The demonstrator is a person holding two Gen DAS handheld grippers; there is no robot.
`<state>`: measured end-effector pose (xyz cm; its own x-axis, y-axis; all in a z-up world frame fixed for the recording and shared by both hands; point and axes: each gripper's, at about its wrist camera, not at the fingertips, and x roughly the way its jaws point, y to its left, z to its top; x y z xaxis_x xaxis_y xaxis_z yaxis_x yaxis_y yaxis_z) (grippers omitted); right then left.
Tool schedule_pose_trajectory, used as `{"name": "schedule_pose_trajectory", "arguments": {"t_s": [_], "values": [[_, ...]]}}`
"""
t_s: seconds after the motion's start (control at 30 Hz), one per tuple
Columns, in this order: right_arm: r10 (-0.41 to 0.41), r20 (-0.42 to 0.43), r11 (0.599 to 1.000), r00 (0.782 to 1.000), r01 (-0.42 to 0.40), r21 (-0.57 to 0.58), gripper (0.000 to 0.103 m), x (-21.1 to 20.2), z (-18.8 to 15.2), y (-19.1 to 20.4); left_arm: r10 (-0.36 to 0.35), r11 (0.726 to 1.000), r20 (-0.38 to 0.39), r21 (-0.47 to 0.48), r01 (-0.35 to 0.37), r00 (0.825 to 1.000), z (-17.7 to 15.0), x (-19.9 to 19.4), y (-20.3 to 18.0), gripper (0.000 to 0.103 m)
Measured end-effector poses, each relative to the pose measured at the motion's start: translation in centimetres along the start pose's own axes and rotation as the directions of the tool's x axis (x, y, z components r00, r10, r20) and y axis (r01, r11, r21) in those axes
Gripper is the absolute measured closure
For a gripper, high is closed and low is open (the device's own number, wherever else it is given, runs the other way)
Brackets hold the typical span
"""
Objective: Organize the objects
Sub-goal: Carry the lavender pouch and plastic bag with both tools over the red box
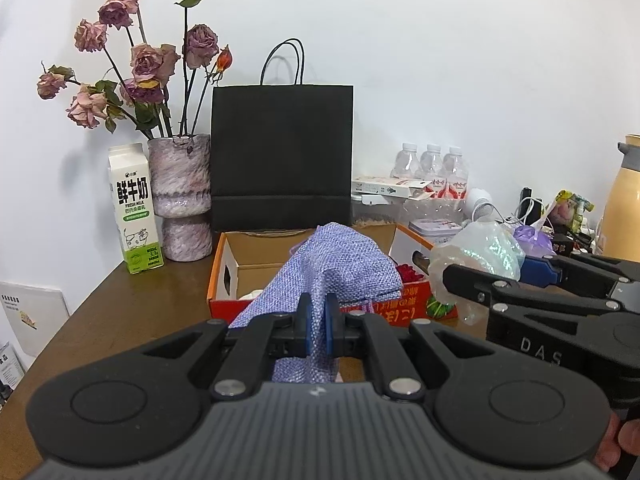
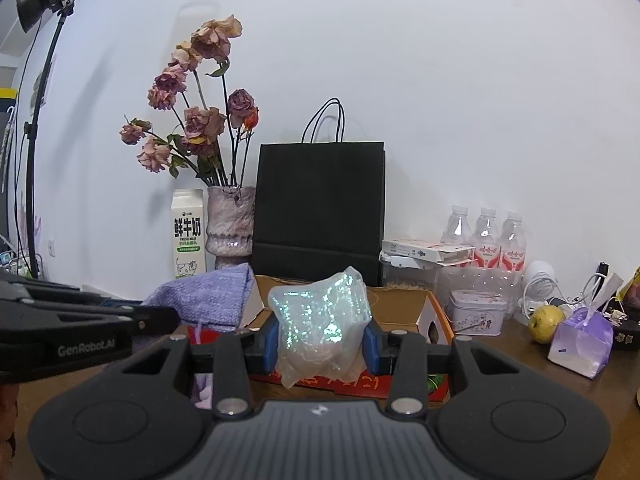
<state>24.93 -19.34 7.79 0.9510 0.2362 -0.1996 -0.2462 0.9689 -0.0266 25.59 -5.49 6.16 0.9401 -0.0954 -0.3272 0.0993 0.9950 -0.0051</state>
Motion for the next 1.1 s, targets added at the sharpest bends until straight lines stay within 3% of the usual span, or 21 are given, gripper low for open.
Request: {"name": "schedule_pose_trajectory", "arguments": {"t_s": [1.1], "values": [[0.056,-0.005,0.998,0.998,-0.056,0.029,0.064,8.5,2.2,-1.8,0.013,0.997,0.005,-0.078,-0.013,1.0,4.0,8.5,1.8,0.096]]}}
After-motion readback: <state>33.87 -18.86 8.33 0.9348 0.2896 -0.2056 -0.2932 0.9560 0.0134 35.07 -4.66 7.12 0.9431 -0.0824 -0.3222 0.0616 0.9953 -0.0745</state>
